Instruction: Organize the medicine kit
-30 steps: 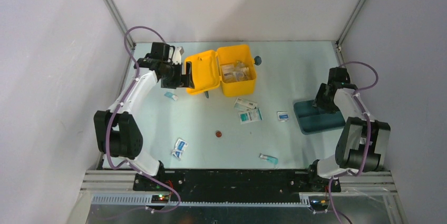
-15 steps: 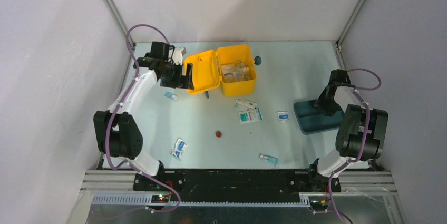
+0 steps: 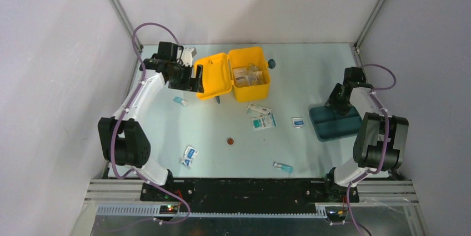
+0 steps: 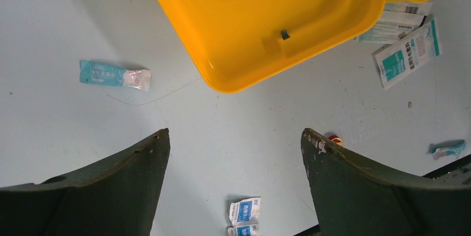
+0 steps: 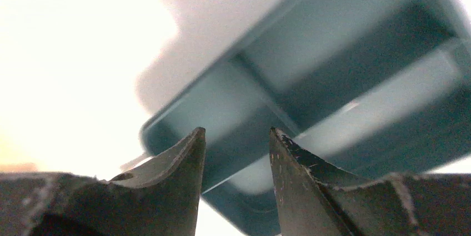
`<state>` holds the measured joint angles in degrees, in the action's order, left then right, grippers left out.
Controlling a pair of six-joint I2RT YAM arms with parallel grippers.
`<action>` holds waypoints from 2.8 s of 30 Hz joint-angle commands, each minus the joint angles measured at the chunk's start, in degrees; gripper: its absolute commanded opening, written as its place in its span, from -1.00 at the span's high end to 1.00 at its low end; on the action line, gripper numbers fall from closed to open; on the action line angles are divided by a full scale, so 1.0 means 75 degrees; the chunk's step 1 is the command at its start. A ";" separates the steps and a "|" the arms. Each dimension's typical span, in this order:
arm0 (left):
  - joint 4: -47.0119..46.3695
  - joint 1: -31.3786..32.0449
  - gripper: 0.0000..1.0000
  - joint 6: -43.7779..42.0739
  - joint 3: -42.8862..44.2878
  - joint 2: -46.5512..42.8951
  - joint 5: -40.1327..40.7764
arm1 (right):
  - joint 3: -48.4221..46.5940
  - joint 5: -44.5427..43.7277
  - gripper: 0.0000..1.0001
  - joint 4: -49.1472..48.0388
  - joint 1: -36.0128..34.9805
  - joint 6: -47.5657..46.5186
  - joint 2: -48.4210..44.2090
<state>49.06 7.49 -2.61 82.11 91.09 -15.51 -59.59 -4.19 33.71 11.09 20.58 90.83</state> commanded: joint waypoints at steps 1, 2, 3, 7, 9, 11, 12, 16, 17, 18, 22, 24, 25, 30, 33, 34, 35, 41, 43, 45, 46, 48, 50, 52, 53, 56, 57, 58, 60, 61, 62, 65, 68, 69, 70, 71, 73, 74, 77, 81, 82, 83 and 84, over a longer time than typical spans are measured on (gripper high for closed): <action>-0.0004 -0.0029 -0.83 -0.0127 0.0078 -0.0245 -0.0254 | -0.0397 0.2718 -0.02 -0.0756 -0.0657 -0.1425 -0.0616; -0.0009 -0.0029 -0.84 -0.0102 0.0091 -0.0242 -0.0265 | -0.0403 0.3709 -0.01 -0.0868 -0.0951 -0.1869 -0.0638; -0.0004 -0.0033 -0.83 -0.0093 0.0115 -0.0234 -0.0300 | -0.0423 0.4161 0.00 -0.1107 -0.1133 -0.2054 -0.0649; -0.0012 -0.0037 -0.83 -0.0055 0.0258 -0.0162 -0.0358 | -0.0472 0.4352 0.06 -0.1664 -0.2447 -0.3257 -0.0498; -0.0003 -0.0028 -0.83 -0.0051 0.0321 -0.0158 -0.0386 | -0.0491 0.4401 0.05 -0.1935 -0.3126 -0.3750 -0.0321; -0.0012 -0.0030 -0.83 -0.0052 0.0344 -0.0182 -0.0398 | -0.0587 0.4411 0.02 -0.2078 -0.3539 -0.4217 -0.0055; -0.0019 -0.0034 -0.83 -0.0057 0.0342 -0.0193 -0.0413 | -0.0621 0.4424 0.01 -0.2165 -0.3652 -0.4381 0.0118; -0.0017 -0.0036 -0.83 -0.0085 0.0198 -0.0386 -0.0443 | -0.0883 0.4410 -0.01 -0.2263 -0.4117 -0.4588 0.0554; -0.0015 -0.0034 -0.83 -0.0117 0.0145 -0.0418 -0.0424 | -0.0916 0.4404 -0.02 -0.2242 -0.4204 -0.4620 0.0614; -0.0014 -0.0036 -0.83 -0.0137 0.0023 -0.0501 -0.0392 | -0.0964 0.4397 -0.02 -0.2204 -0.4236 -0.4637 0.0713; -0.0020 -0.0034 -0.84 -0.0275 -0.0413 -0.0715 -0.0201 | -0.0996 0.4291 -0.04 -0.2126 -0.4314 -0.4661 0.0852; -0.0013 -0.0032 -0.84 -0.0326 -0.0540 -0.0779 -0.0133 | -0.1003 0.4262 -0.05 -0.2122 -0.4315 -0.4665 0.0841; -0.0019 -0.0036 -0.84 -0.0362 -0.0558 -0.0796 -0.0111 | -0.0999 0.4273 -0.06 -0.2113 -0.4315 -0.4709 0.0834; -0.0023 -0.0033 -0.84 -0.0543 -0.0598 -0.0808 0.0057 | -0.0983 0.5009 -0.08 -0.1378 -0.4347 -0.5475 0.0666; -0.0014 -0.0028 -0.84 -0.0594 -0.0614 -0.0715 0.0083 | -0.0686 0.5301 -0.12 -0.0897 -0.4403 -0.6028 0.0626; -0.0020 -0.0029 -0.84 -0.0611 -0.0607 -0.0682 0.0085 | -0.0642 0.5380 -0.13 -0.0844 -0.4425 -0.6056 0.0639; -0.0015 -0.0027 -0.84 -0.0635 -0.0587 -0.0625 0.0110 | -0.0556 0.5406 -0.14 -0.0832 -0.4423 -0.6050 0.0622; -0.0019 -0.0043 -0.84 -0.1412 -0.0650 -0.0831 -0.0060 | -0.0515 0.5314 -0.20 -0.0761 -0.4350 -0.6339 -0.0041; -0.0016 -0.0039 -0.84 -0.1630 -0.0764 -0.0921 0.0004 | -0.0518 0.5401 -0.23 -0.0350 -0.4266 -0.6677 -0.0279; -0.0017 -0.0037 -0.84 -0.1792 -0.0887 -0.1013 0.0055 | -0.0510 0.5649 -0.25 0.0286 -0.4192 -0.7138 -0.0550; -0.0017 -0.0040 -0.84 -0.1918 -0.0925 -0.1048 0.0059 | -0.0512 0.5787 -0.27 0.0544 -0.4165 -0.7645 -0.0727; -0.0014 -0.0038 -0.84 -0.2181 -0.1012 -0.1147 0.0152 | -0.0512 0.6019 -0.31 0.1333 -0.4101 -0.8504 -0.0937; -0.0024 -0.0046 -0.84 -0.2536 -0.1041 -0.1182 0.0379 | -0.0500 0.6229 -0.35 0.2312 -0.3966 -0.9437 -0.1041; -0.0015 -0.0066 -0.84 -0.2918 -0.0994 -0.1126 0.0581 | -0.0449 0.6322 -0.38 0.2766 -0.3851 -1.0142 -0.1038; -0.0014 -0.0075 -0.84 -0.3070 -0.0978 -0.1093 0.0633 | -0.0387 0.6364 -0.39 0.2879 -0.3789 -1.0345 -0.1025; -0.0014 -0.0121 -0.84 -0.3128 -0.0942 -0.0893 0.0650 | -0.0189 0.6329 -0.41 0.3167 -0.3780 -1.1028 -0.1003; -0.0020 -0.0123 -0.84 -0.3070 -0.0946 -0.0871 0.0627 | -0.0164 0.6269 -0.41 0.3186 -0.3830 -1.1158 -0.1014; -0.0018 -0.0115 -0.84 -0.3025 -0.0971 -0.0886 0.0465 | -0.0161 0.6244 -0.41 0.3194 -0.3867 -1.1193 -0.1045; -0.0019 -0.0101 -0.83 -0.2936 -0.1121 -0.1090 -0.0084 | -0.0156 0.6148 -0.40 0.3081 -0.4030 -1.1247 -0.1157; -0.0016 -0.0044 -0.82 -0.2963 -0.1212 -0.1180 -0.0291 | -0.0160 0.6066 -0.40 0.2990 -0.4150 -1.1130 -0.1190; -0.0017 0.0023 -0.82 -0.3001 -0.1391 -0.1374 -0.0587 | -0.0163 0.6042 -0.40 0.2743 -0.4197 -1.1044 -0.1265; -0.0017 0.0370 -0.83 -0.3178 -0.1709 -0.1616 -0.0605 | -0.0165 0.5910 -0.40 0.2334 -0.4312 -1.0526 -0.1304; -0.0014 0.0417 -0.83 -0.3189 -0.1892 -0.1726 -0.0533 | -0.0109 0.5841 -0.40 0.2383 -0.4164 -1.0416 -0.1292; -0.0023 0.0422 -0.83 -0.3208 -0.1908 -0.1756 -0.0458 | -0.0084 0.5789 -0.39 0.2348 -0.4099 -1.0255 -0.1302; -0.0024 0.0421 -0.83 -0.3251 -0.1941 -0.1771 -0.0425 | 0.0000 0.5686 -0.39 0.2173 -0.3895 -1.0126 -0.1321; -0.0016 0.0420 -0.83 -0.3279 -0.1950 -0.1811 -0.0372 | 0.0065 0.5630 -0.39 0.1853 -0.3759 -0.9725 -0.1342; -0.0014 0.0420 -0.84 -0.3353 -0.1974 -0.1858 -0.0306 | 0.0099 0.5411 -0.40 0.1270 -0.3270 -0.8894 -0.1312; -0.0020 0.0420 -0.84 -0.3381 -0.1975 -0.1875 -0.0279 | 0.0114 0.5135 -0.41 0.1059 -0.2929 -0.8266 -0.1297; -0.0021 0.0420 -0.84 -0.3210 -0.1905 -0.1810 -0.0204 | 0.0222 0.4267 -0.44 0.0062 -0.2341 -0.6985 -0.1226; -0.0022 0.0427 -0.84 -0.2562 -0.1607 -0.1643 -0.0270 | 0.0550 0.2354 -0.52 -0.0747 -0.1273 -0.3857 -0.1134; -0.0022 0.0424 -0.84 -0.2205 -0.1531 -0.1603 -0.0262 | 0.0621 0.2047 -0.49 -0.0740 -0.1077 -0.2799 -0.1114; -0.0018 0.0422 -0.84 -0.1989 -0.1360 -0.1494 -0.0231 | 0.0794 0.1956 -0.47 -0.0679 -0.0687 -0.2356 -0.1070; -0.0012 0.0426 -0.84 -0.1525 -0.1285 -0.1435 -0.0192 | 0.0895 0.1942 -0.47 -0.0654 -0.0538 -0.1683 -0.1042</action>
<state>49.95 10.70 -22.76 67.99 79.31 -17.15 -55.77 20.49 32.84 1.02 -18.61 82.61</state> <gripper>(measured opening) 0.918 0.743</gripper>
